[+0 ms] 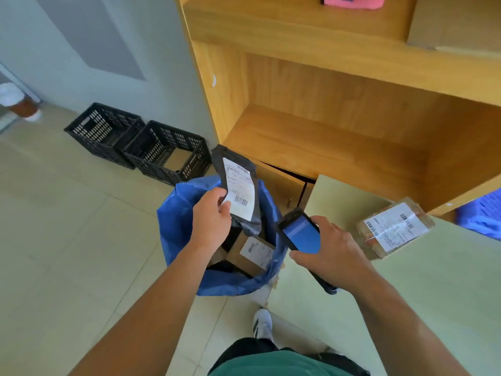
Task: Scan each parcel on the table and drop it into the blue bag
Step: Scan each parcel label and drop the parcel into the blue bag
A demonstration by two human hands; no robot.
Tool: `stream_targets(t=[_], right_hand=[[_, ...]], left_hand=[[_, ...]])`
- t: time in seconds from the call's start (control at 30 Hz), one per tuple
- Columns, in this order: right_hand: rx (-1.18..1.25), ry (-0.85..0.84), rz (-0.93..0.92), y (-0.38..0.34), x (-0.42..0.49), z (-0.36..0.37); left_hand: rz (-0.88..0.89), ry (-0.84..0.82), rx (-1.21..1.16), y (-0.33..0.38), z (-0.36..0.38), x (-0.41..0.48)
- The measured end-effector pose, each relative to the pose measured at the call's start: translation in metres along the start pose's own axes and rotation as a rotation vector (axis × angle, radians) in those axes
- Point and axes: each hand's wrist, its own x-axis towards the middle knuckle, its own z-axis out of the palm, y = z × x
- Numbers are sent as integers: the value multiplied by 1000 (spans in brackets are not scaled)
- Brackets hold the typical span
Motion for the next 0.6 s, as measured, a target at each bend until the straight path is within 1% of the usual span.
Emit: stream_targets(t=[0.2,0.37,0.47,0.6], right_hand=[[2,1,-9,-27,14,2],[-27,10,-3,-35,23,-3],[-25,10,10,-39,27,-4],[-35,6,14,-42,30,-2]], left_hand=[[-13,65,65,-25,-17,18],[-94,202,63,-48,-36,35],[-91,201,40,-46,-36,36],[-73,144,9,-42,-24,39]])
